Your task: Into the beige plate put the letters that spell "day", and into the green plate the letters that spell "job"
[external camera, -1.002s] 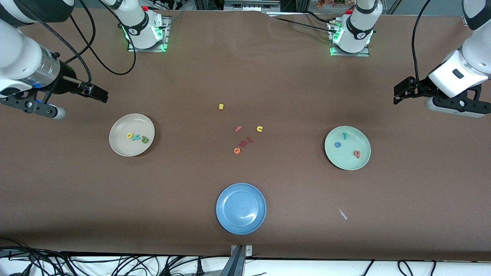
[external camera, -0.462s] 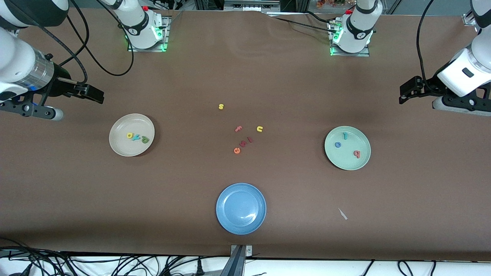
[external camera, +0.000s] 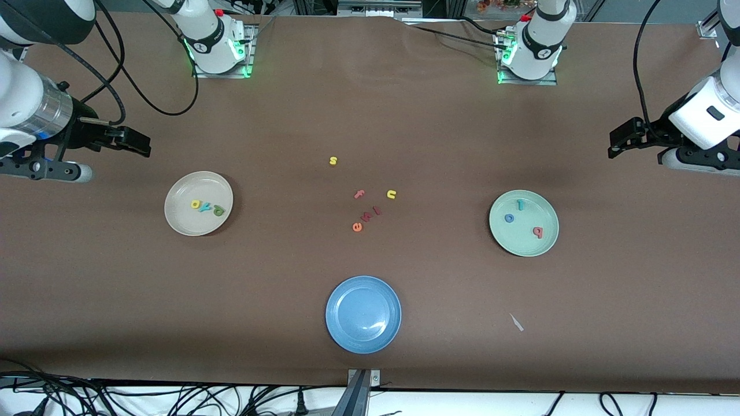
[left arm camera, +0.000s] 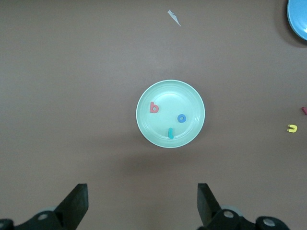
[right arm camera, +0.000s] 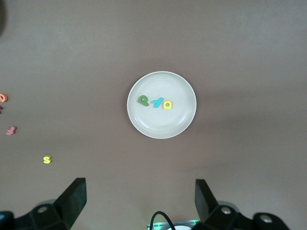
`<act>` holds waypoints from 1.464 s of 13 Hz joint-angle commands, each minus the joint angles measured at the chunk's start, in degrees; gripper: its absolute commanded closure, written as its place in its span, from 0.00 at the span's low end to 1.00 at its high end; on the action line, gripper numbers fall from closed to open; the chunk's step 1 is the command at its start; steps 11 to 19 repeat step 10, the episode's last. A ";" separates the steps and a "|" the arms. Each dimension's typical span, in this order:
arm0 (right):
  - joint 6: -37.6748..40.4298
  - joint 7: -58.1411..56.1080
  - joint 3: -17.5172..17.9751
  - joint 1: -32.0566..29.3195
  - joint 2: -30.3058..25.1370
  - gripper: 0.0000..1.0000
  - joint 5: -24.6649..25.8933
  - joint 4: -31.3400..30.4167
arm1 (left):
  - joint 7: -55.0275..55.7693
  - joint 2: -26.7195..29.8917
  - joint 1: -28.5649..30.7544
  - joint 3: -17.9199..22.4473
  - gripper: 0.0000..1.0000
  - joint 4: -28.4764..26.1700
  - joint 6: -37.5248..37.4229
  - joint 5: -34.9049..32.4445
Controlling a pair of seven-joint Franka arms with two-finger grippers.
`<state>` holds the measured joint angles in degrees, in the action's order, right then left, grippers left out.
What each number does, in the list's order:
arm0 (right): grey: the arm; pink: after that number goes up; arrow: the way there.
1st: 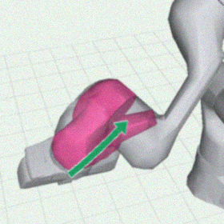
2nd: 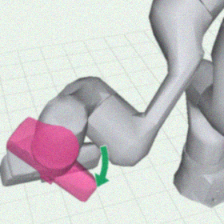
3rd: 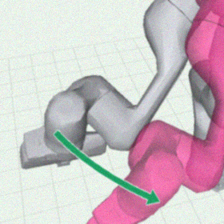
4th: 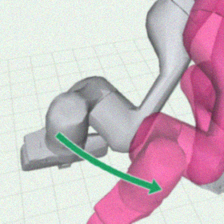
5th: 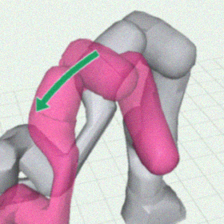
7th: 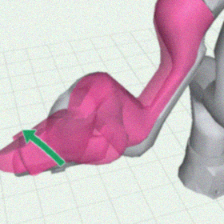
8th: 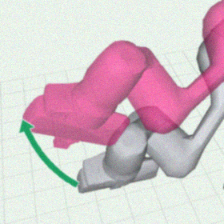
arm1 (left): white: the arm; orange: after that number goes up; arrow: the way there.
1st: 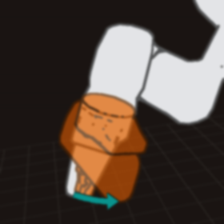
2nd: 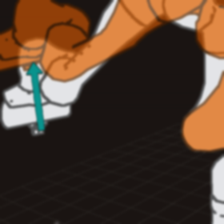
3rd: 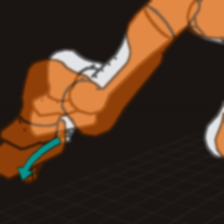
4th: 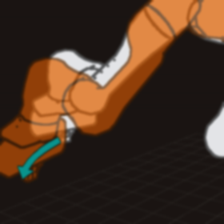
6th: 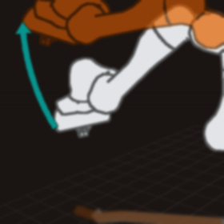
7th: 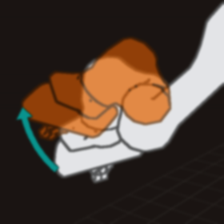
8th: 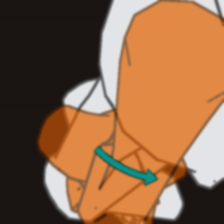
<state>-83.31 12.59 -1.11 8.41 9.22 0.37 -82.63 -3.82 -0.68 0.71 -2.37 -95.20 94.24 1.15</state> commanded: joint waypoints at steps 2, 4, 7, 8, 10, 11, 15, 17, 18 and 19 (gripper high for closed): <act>-0.45 -1.25 0.06 -0.41 -0.52 0.00 -0.11 -0.25 | 0.04 -0.82 0.52 -0.01 0.00 1.86 -1.17 0.79; -0.45 -3.01 -0.73 -0.41 -0.52 0.00 -0.28 -0.17 | 0.04 -0.82 0.52 -0.01 0.00 1.86 -1.17 0.79; -0.45 -3.01 -0.73 -0.41 -0.52 0.00 -0.28 -0.17 | 0.13 -0.82 0.43 -0.01 0.00 1.86 -1.08 0.79; -0.45 -3.01 -0.82 -0.41 -0.52 0.00 -0.37 -0.17 | 0.13 -0.82 0.43 -0.01 0.00 1.86 -1.08 0.79; -0.45 -2.93 -0.73 -0.33 -0.52 0.00 -0.37 -0.17 | 0.13 -0.82 0.43 -0.01 0.00 1.86 -0.82 0.70; -0.45 -2.93 -0.73 -0.33 -0.52 0.00 -0.37 -0.17 | 0.13 -0.82 0.43 -0.01 0.00 1.86 -0.82 0.70; -0.45 -2.93 -0.73 -0.33 -0.52 0.00 -0.37 -0.17 | 0.13 -0.82 0.43 -0.01 0.00 1.86 -0.82 0.70; -0.45 -2.93 -0.73 -0.33 -0.52 0.00 -0.37 -0.17 | 0.13 -0.82 0.43 -0.01 0.00 1.86 -0.82 0.70; -0.45 -2.93 -0.73 -0.33 -0.52 0.00 -0.37 -0.17 | 0.13 -0.82 0.43 -0.01 0.00 1.86 -0.82 0.70; -0.45 -2.93 -0.73 -0.33 -0.52 0.00 -0.37 -0.17 | 0.13 -0.82 0.43 -0.01 0.00 1.86 -0.82 0.70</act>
